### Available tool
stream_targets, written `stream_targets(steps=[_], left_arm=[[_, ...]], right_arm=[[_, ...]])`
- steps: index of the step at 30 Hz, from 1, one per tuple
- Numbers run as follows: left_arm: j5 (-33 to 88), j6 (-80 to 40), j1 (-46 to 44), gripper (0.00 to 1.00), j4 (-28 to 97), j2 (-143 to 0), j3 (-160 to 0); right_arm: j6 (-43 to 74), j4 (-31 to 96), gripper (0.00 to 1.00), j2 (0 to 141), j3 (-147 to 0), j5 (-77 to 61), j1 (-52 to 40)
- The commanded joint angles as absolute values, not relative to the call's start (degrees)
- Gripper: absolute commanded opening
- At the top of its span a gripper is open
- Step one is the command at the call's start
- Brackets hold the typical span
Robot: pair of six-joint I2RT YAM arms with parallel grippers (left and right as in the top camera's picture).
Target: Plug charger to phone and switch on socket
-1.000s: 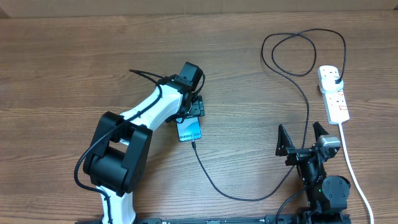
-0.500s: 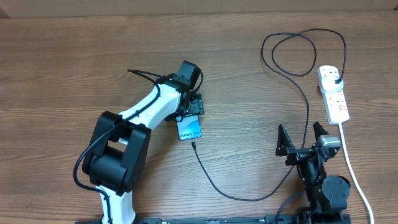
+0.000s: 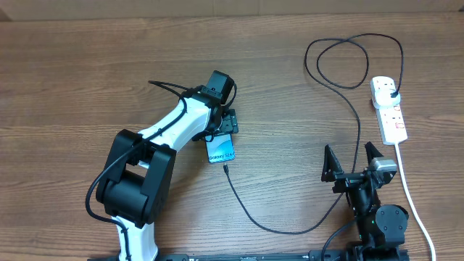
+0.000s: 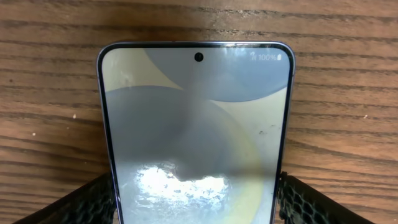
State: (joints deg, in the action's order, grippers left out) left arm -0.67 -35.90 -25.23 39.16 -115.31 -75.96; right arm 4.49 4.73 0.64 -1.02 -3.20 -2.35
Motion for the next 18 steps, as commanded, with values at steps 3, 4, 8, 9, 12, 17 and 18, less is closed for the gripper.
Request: stream_targets(steps=[3,4,8,9,12,17,18], left_arm=[[1.54,-35.99,-24.75,0.76,38.72,-120.11,-74.15],[1.56,-35.99,-24.75,0.75,38.72,-120.11,-74.15],[1.56,-36.01,-24.75,0.73,38.70,-120.14,-74.15],[1.58,-36.01,-24.75,0.73,38.70,-120.14,-74.15],[1.56,-36.01,-24.75,0.70,38.74,-120.14,-74.15],[1.80,-35.99,-24.75,0.57,38.96,-120.11,-74.15],[1.98,-35.99,-24.75,0.56,38.94,-120.11,-74.15]], right_arm=[[5.74,2.48,1.00,0.16,-0.45,-9.34,-2.61],[5.80,2.46,1.00,0.16,-0.49,-11.46,-2.61],[9.54,4.29,1.00,0.16,-1.63,-14.11,-2.61],[10.37,5.30,1.00,0.16,-2.66,-14.09,-2.61],[10.46,8.21,1.00,0.40,-6.81,-14.02,-2.61],[10.22,16.16,1.00,5.96,-19.14,-14.02,-2.61],[9.96,18.09,1.00,8.12,-22.22,-14.02,-2.61]])
